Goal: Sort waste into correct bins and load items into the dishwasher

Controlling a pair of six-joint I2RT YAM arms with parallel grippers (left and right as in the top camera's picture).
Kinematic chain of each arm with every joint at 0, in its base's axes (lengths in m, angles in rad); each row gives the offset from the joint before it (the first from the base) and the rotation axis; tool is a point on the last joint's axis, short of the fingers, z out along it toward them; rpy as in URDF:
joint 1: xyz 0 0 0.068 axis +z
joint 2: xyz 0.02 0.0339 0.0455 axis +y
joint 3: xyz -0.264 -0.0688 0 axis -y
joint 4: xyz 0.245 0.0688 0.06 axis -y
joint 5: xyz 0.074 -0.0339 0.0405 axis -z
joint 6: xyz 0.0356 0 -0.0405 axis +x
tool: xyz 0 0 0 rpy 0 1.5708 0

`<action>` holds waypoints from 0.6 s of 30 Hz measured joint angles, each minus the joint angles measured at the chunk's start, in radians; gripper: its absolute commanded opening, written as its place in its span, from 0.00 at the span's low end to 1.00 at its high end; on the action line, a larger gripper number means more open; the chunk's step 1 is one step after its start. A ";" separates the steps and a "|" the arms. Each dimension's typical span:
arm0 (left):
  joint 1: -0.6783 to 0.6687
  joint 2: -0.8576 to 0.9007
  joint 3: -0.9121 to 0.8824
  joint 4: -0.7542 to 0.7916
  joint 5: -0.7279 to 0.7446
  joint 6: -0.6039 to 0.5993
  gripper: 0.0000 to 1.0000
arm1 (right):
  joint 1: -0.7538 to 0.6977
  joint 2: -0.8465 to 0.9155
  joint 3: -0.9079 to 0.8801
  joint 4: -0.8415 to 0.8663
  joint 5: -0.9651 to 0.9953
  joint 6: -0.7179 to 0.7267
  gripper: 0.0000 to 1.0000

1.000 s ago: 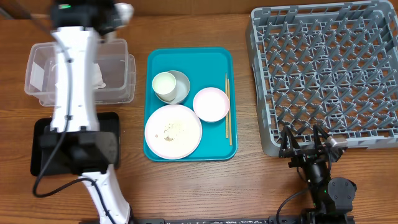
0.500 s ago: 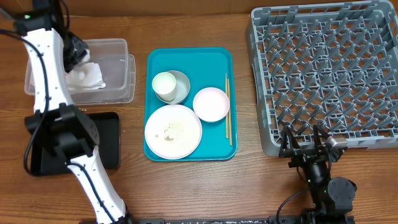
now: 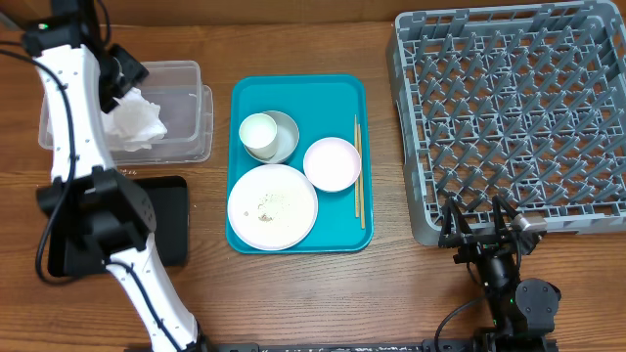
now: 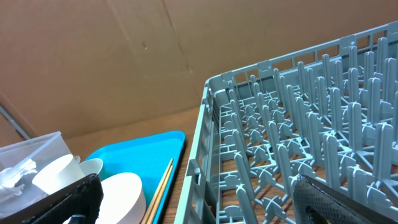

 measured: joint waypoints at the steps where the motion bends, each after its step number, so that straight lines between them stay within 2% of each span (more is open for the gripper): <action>1: 0.000 -0.035 0.000 0.000 -0.014 0.007 0.81 | 0.000 0.000 0.000 0.000 0.000 0.001 1.00; 2: 0.000 -0.070 0.000 0.000 -0.031 0.014 1.00 | 0.000 0.000 0.000 0.000 0.000 0.000 1.00; 8: 0.005 -0.263 0.005 -0.019 -0.158 0.013 1.00 | 0.000 0.000 0.000 0.000 0.006 0.000 1.00; 11: 0.018 -0.300 0.012 -0.050 -0.189 0.013 1.00 | 0.000 0.000 0.000 0.005 0.010 0.000 1.00; 18: 0.047 -0.285 0.013 -0.106 -0.203 0.013 1.00 | 0.000 0.001 0.000 0.282 -0.022 0.001 1.00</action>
